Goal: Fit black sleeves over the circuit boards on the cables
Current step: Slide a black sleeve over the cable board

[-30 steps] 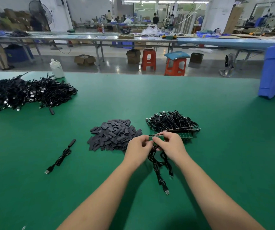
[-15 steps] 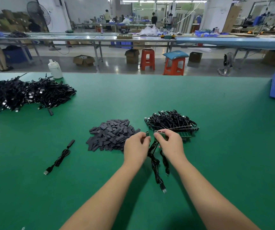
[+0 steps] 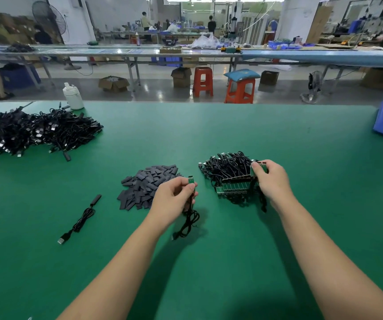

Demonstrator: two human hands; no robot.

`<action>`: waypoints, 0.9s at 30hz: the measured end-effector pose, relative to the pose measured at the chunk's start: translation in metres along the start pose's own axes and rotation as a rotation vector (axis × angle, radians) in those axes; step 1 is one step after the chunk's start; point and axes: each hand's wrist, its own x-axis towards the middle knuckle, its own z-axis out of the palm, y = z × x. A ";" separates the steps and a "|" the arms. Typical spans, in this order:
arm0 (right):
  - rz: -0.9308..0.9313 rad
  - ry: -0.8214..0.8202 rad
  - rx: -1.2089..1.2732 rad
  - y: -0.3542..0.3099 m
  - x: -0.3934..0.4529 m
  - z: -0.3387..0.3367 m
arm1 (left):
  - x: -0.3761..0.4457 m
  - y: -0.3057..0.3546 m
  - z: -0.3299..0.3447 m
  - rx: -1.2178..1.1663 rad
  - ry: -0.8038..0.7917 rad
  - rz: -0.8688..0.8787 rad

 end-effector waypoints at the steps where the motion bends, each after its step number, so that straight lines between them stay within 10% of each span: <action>1: -0.008 -0.051 -0.032 -0.002 0.003 -0.002 | -0.001 0.001 0.000 0.019 -0.013 0.013; 13: -0.162 -0.472 -0.369 -0.015 0.013 0.000 | -0.003 -0.011 0.008 0.071 -0.134 0.022; 22: -0.262 -0.448 -0.561 0.016 0.002 0.050 | -0.004 -0.017 0.013 0.022 -0.149 -0.011; 25: -0.333 -0.298 -0.408 0.011 -0.014 0.066 | -0.004 -0.020 0.012 -0.041 -0.176 -0.021; 27: -0.167 -0.486 -0.119 0.003 -0.031 0.075 | -0.001 -0.023 0.010 -0.085 -0.174 -0.040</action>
